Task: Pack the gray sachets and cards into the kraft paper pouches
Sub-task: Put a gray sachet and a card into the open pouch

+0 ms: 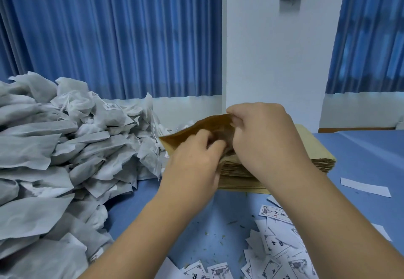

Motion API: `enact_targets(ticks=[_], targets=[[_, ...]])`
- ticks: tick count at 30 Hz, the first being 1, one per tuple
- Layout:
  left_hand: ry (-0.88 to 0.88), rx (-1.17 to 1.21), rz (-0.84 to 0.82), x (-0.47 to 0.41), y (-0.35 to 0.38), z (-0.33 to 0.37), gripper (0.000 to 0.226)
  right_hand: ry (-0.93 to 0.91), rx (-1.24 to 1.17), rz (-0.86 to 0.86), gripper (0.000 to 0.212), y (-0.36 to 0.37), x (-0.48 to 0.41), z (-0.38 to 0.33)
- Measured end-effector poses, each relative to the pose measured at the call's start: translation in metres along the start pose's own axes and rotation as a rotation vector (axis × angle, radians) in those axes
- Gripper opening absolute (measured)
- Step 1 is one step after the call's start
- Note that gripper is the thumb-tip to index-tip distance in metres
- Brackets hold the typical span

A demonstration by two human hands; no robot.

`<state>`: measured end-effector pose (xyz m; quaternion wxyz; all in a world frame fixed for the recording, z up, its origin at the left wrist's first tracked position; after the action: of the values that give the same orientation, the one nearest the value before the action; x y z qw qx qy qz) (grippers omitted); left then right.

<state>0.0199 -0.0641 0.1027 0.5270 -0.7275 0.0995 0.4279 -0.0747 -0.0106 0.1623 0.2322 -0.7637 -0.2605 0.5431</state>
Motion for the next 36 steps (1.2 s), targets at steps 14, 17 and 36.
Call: enact_targets(ticks=[14, 17, 36], targets=[[0.084, 0.282, 0.268, 0.010, -0.017, -0.012, 0.028, 0.113, 0.056, -0.068, 0.016, 0.018, -0.001, 0.017], [-0.319, 0.190, 0.414, 0.014, -0.023, -0.057, 0.018, 0.145, 0.051, -0.051, 0.022, 0.016, -0.003, 0.020], [-0.723, 0.131, 0.157, 0.019, -0.037, -0.118, 0.010, 0.236, -0.003, -0.073, 0.024, 0.012, -0.004, 0.031]])
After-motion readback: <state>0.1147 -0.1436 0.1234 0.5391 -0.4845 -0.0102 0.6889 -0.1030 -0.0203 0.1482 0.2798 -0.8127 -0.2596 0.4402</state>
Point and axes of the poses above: each hand's wrist, its own x-axis away from the middle knuckle, its own y-axis out of the palm, z = x × y, the point moved 5 cm from there along -x, towards the middle knuckle, and after that the axes turned 5 degrees about y, right-handed, at the moved point
